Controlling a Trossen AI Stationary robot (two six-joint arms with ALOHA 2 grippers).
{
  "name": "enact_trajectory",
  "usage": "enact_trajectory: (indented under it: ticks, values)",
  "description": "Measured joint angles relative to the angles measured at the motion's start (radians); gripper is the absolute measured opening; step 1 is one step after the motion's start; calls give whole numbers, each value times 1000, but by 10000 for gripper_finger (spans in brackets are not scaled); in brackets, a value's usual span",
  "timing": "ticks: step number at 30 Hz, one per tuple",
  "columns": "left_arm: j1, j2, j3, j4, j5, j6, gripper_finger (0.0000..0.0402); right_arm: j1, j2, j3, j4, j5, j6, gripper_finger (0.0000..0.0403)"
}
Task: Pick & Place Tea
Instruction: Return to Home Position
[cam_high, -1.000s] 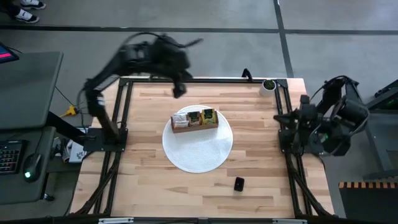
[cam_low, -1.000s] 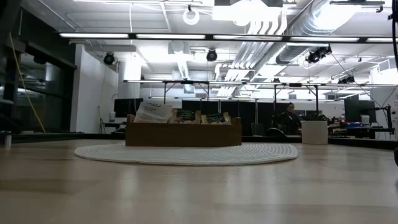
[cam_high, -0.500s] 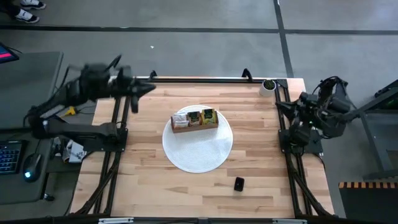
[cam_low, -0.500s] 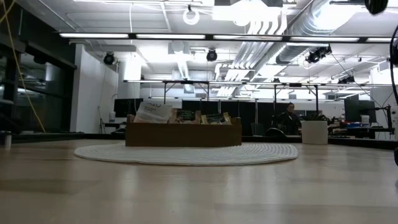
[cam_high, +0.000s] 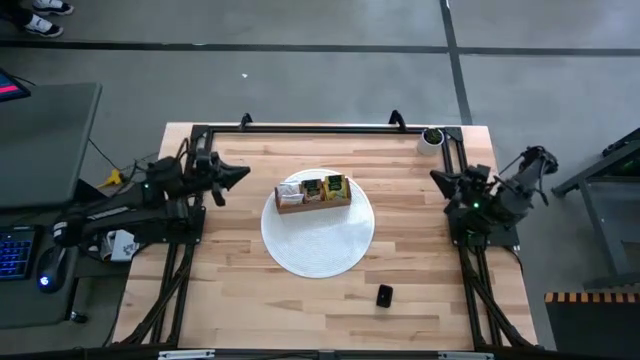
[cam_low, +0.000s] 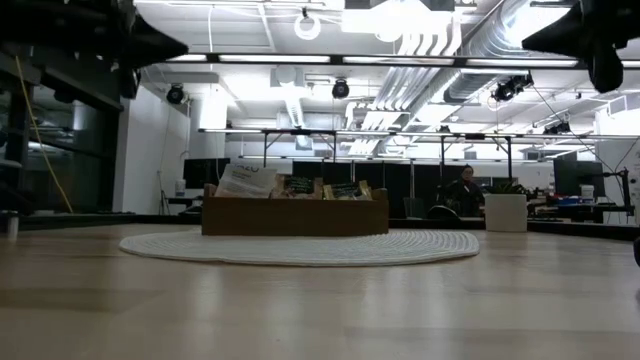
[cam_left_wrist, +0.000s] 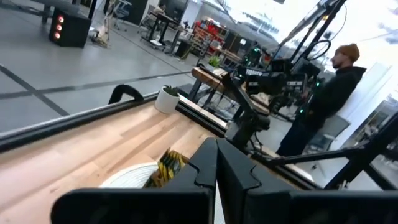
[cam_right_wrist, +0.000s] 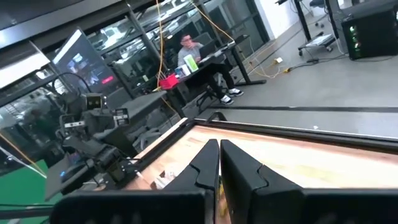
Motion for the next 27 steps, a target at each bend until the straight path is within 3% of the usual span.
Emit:
enact_trajectory:
  ticks: [5, 10, 13, 20, 27]
  values:
    - [0, 9, -79, 85, 5, -23, 0, -136, -34, -67, 112, -130, -87, 12]
    - [0, 10, -102, 143, 8, -1, 0, -281, -34, -176, 377, -312, -233, 12]
    - [0, 10, -103, 150, 10, 32, 0, -353, -34, -259, 504, -369, -268, 12]
    - [0, 3, -130, 134, 29, 60, 0, -420, -34, -394, 749, -424, -314, 12]
    - [0, -117, -279, 259, 23, -47, 0, -420, -48, -394, 794, -400, -397, 12]
